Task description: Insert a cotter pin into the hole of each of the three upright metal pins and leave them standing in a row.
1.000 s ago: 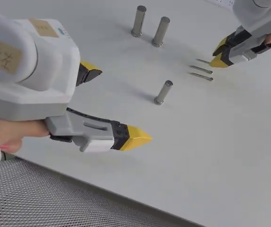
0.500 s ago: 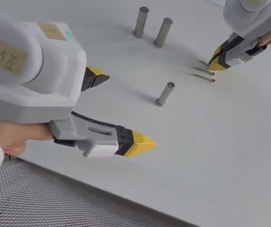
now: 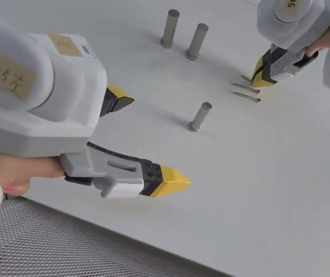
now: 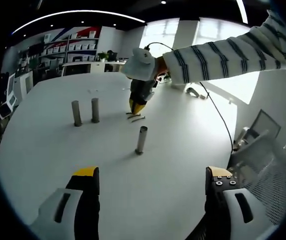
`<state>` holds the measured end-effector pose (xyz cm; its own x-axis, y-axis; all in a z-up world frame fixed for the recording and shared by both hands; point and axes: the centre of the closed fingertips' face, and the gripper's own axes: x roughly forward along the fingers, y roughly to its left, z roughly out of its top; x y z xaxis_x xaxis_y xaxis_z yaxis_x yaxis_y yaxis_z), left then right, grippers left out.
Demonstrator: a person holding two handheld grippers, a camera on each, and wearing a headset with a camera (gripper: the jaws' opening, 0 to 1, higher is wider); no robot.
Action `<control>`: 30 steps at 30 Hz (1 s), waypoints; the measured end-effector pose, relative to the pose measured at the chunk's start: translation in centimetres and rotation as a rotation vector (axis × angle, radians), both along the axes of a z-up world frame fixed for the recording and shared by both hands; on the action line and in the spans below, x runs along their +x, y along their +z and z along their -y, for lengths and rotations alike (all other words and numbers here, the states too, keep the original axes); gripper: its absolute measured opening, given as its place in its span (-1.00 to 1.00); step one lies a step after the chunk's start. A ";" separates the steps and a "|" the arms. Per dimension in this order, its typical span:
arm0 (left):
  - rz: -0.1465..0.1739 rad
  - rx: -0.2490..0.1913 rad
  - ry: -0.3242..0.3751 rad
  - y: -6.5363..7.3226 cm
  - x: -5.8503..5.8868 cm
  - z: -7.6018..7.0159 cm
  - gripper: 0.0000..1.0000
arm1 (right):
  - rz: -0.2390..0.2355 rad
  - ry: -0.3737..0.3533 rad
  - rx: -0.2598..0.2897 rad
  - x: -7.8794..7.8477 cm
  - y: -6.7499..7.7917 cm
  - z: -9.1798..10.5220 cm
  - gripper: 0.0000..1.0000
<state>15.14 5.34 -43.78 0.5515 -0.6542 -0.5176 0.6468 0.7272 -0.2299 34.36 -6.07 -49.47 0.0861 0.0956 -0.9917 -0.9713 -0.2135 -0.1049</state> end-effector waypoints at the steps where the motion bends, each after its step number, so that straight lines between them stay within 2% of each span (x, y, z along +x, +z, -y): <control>1: -0.001 0.000 0.000 0.0 0.0 0.0 0.71 | -0.005 -0.009 -0.007 0.1 0.0 0.0 -1.00; 4: -0.004 0.003 -0.004 -0.2 -0.1 0.0 0.70 | -0.014 -0.026 -0.009 0.1 0.1 0.0 -1.00; 7: -0.001 0.006 0.003 -0.2 0.1 -0.1 0.70 | -0.024 -0.073 0.012 0.1 0.1 0.1 -1.00; 10: 0.003 0.000 0.011 -0.1 0.2 -0.3 0.70 | -0.027 -0.053 0.032 -0.1 0.2 0.2 -1.00; 15: 0.004 0.000 0.011 -0.1 0.2 -0.4 0.70 | -0.029 -0.087 0.051 0.0 0.1 0.2 -1.00; 19: 0.000 0.011 0.007 -0.2 0.1 -0.4 0.69 | 0.017 -0.013 0.010 0.4 -0.2 0.1 -1.00; 26: 0.025 0.009 0.014 0.4 0.3 -0.3 0.64 | 0.012 -0.018 -0.001 0.3 0.0 0.2 -1.00; 30: 0.034 0.006 0.014 0.7 0.4 -0.3 0.62 | 0.031 -0.018 0.009 0.4 0.9 0.6 -1.00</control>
